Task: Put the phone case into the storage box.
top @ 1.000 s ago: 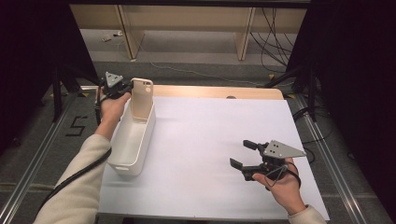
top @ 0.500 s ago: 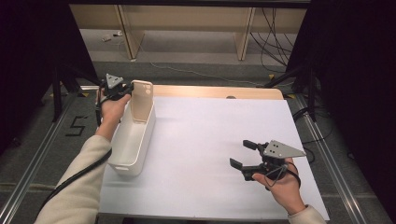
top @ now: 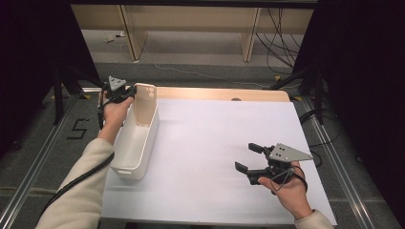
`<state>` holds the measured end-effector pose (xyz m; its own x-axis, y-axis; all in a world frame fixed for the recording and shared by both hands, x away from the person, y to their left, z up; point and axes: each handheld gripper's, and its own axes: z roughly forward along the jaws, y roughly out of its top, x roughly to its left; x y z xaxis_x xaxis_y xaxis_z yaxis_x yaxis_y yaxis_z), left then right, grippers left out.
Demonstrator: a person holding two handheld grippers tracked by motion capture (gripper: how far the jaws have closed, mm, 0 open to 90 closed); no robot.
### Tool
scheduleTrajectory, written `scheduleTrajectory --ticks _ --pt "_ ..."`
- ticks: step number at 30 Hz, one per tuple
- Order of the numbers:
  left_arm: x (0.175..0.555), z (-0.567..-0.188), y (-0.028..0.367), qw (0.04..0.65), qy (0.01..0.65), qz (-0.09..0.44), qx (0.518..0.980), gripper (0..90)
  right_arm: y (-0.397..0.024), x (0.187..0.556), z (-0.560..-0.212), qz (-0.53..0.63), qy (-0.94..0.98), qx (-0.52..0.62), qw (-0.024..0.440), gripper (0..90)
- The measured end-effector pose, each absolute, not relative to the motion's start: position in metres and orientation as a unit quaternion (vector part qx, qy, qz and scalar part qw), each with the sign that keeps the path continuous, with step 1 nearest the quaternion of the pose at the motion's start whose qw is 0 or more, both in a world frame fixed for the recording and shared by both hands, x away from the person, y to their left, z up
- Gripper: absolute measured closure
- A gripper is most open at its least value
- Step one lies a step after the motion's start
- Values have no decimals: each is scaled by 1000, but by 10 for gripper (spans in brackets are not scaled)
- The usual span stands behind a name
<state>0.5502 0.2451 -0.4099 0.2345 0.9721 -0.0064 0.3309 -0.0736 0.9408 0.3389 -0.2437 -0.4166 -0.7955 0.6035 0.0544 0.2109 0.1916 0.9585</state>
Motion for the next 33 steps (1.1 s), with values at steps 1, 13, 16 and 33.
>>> scheduleTrajectory --ticks 1,13,16,33 --pt "550 -410 245 453 507 353 643 851 -244 339 -417 576 753 270 171 168" --pt "551 -411 246 453 509 347 644 842 -244 339 -417 575 753 270 171 168" --pt "552 -411 246 453 509 347 644 834 -244 339 -417 575 753 270 171 168" --pt "552 -416 248 449 512 338 649 642 -244 339 -417 574 754 268 172 168"
